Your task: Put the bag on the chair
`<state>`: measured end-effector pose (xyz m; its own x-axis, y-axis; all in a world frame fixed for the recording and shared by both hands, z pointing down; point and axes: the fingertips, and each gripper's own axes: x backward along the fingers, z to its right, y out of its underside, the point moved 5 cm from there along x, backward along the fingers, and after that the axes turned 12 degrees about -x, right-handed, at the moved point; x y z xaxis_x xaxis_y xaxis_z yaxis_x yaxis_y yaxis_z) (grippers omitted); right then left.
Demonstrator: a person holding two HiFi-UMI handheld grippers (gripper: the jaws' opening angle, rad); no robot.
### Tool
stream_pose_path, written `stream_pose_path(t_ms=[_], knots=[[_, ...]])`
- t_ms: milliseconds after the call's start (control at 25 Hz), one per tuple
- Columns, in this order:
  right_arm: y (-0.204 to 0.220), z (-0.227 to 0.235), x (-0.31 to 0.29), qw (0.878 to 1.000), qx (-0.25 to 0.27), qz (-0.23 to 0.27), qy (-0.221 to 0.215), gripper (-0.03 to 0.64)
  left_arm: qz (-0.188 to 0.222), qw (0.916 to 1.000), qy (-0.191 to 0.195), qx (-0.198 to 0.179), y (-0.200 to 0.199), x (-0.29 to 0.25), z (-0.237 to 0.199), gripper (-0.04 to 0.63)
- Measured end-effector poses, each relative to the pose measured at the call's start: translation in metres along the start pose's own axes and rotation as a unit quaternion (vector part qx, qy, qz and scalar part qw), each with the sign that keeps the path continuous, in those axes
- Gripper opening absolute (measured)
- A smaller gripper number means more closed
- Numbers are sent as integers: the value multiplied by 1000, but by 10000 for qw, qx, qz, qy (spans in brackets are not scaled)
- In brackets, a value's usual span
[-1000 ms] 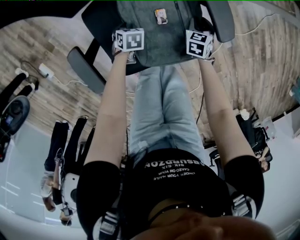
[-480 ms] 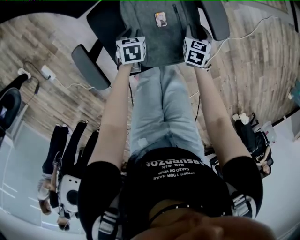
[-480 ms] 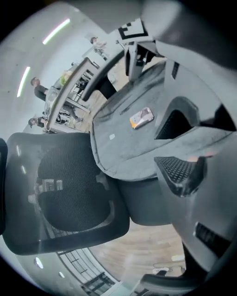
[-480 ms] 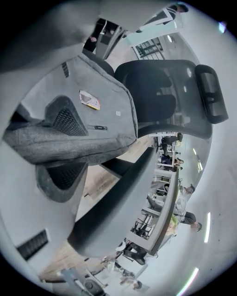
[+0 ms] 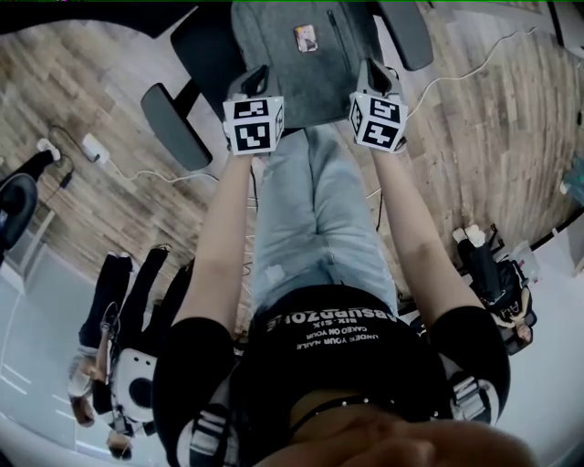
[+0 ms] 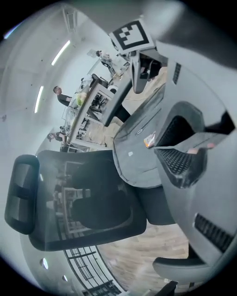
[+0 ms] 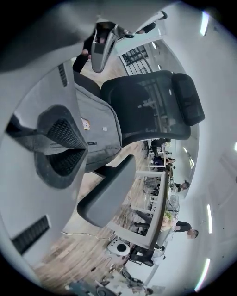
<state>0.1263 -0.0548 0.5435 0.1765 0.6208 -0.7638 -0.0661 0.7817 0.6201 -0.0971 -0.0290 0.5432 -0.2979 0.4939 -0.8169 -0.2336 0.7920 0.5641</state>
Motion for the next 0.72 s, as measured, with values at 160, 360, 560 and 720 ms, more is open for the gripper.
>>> stream_pose_path(t_ms=[160,360,560,720], knots=[[-3,-7,23,9994,-106,78,-321,17,360,9993,-8,18,-6,25,9,23],[-12,-20,55,9971,-97,325,-686,17,844,9963,162,65,-21,57,25,17],[-21,-39,85,9938,-51,487,-1001,17,1116,9929,368,-205,-33,80,52,17],[-22,-52,104,9913,64,554,-1194,17,1266,9908,289,-370,-40,93,67,17]])
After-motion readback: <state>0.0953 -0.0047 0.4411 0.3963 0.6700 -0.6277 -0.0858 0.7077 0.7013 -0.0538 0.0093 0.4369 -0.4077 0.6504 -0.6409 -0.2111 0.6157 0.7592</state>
